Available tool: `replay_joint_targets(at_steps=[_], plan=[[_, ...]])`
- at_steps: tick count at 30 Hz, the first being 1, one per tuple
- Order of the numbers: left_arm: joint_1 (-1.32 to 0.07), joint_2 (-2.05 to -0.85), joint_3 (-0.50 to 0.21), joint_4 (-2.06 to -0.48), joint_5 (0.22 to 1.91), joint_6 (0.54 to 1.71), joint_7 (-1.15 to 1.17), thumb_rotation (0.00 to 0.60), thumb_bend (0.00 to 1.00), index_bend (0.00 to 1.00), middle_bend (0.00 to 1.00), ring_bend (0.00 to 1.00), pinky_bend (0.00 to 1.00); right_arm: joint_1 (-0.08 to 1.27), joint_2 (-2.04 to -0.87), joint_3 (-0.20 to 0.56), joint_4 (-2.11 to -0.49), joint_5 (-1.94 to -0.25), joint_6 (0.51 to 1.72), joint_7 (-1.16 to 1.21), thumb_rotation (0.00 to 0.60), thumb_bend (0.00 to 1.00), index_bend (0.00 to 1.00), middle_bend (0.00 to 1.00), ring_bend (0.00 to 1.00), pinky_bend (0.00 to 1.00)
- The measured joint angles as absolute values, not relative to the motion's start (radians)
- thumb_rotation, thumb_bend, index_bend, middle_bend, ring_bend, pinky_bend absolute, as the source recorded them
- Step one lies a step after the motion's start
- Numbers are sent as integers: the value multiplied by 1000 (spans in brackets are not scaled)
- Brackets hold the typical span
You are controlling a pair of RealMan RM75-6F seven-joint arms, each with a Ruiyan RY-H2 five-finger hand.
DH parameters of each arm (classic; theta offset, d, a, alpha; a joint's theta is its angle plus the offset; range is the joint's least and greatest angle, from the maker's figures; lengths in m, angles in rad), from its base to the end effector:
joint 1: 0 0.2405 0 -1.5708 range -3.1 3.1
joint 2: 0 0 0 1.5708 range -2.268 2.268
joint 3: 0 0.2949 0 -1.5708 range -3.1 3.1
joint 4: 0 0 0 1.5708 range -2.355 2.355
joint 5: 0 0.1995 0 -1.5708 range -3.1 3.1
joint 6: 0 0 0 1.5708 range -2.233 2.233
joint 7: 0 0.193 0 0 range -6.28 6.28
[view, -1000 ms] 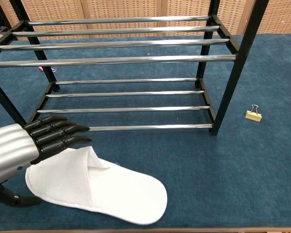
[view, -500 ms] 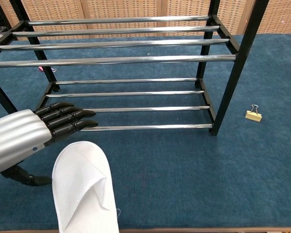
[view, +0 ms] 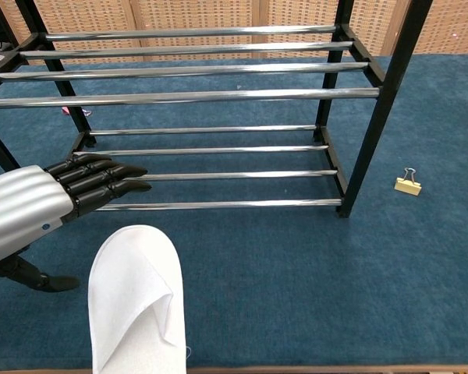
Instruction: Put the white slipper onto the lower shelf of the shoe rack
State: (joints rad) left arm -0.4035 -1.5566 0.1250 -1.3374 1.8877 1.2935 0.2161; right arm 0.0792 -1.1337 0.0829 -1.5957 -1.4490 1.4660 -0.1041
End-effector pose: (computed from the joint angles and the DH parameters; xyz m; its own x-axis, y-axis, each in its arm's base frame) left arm -0.2207 0.2494 -0.0341 0.5818 0.0686 0.8105 0.6049 -0.7025 -0.3748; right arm -0.3519 -0.2367 0.1884 0.4829 0.0048 0.8756 -0.8748 0.0471 0.4822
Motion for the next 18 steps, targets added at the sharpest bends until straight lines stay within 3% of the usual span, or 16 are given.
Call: replay_joint_targets(at_steps=[18], plan=[[-412,-1473,218,-1471,1996,1360,121,600,0,0,0,0,0,78,-1136,80,-1598,-1451,1466,-111,600,0,0,0,0,0]])
